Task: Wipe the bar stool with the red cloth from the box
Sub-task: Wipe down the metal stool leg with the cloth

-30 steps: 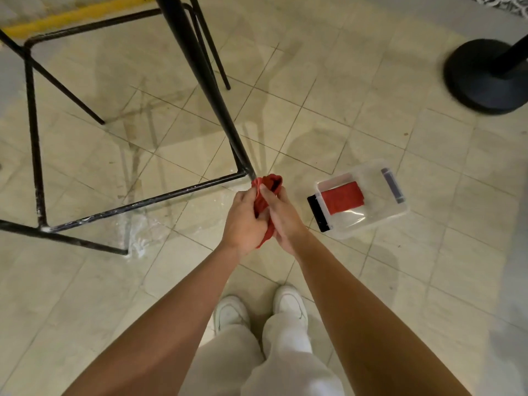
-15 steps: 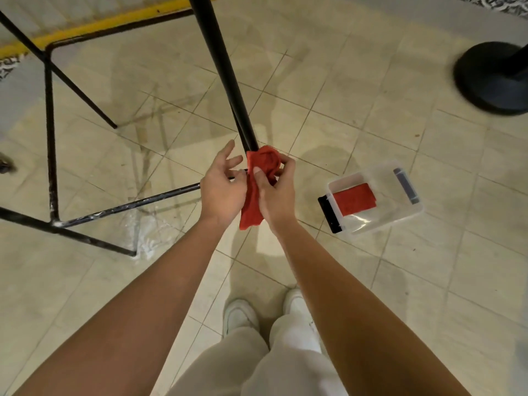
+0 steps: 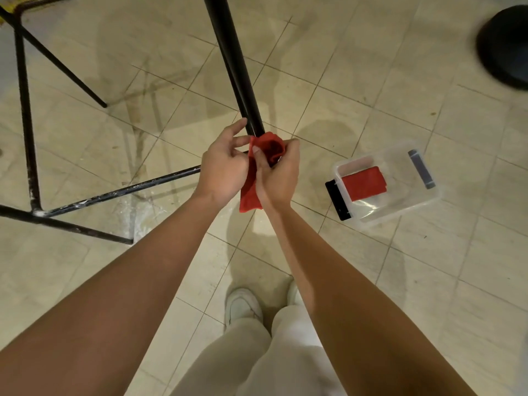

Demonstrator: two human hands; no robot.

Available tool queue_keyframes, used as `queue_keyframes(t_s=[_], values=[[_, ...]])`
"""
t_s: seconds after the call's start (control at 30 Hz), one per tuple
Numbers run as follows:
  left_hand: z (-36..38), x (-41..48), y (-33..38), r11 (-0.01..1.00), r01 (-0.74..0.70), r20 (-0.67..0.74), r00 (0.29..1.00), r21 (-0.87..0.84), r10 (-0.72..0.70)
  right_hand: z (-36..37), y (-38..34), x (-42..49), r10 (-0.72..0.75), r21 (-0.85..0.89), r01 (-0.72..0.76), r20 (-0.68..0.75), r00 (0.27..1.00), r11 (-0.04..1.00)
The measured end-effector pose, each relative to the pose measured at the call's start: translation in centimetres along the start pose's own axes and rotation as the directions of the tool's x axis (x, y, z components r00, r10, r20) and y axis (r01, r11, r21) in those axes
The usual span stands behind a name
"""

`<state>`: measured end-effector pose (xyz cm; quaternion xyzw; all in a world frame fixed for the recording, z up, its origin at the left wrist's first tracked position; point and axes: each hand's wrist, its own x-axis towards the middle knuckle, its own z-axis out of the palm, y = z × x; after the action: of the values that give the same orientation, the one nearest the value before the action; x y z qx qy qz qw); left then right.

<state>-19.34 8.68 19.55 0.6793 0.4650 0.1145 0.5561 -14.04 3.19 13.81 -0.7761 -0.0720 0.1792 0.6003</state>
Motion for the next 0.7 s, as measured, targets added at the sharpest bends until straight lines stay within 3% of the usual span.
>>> queue_keyframes(t_s=[0.17,0.33,0.5,0.7], values=[[-0.4,0.1,-0.1,0.999,0.011,-0.055,0.998,0.048,-0.008,-2.0,1.1,0.9,0.111,-0.044,-0.110,0.041,0.993,0.993],[-0.6,0.7,0.2,1.000,0.002,-0.083,0.997,0.024,0.000,-2.2,-0.3,2.2,0.006,0.020,-0.009,0.161,0.987,1.000],[-0.3,0.8,0.3,0.999,0.010,-0.088,0.996,0.037,-0.007,-2.9,0.3,3.2,0.165,-0.199,-0.111,0.280,0.946,0.974],[-1.2,1.4,0.7,1.000,-0.003,-0.130,0.992,0.010,0.004,-3.3,-4.2,7.3,0.005,-0.331,0.210,0.545,0.839,0.920]])
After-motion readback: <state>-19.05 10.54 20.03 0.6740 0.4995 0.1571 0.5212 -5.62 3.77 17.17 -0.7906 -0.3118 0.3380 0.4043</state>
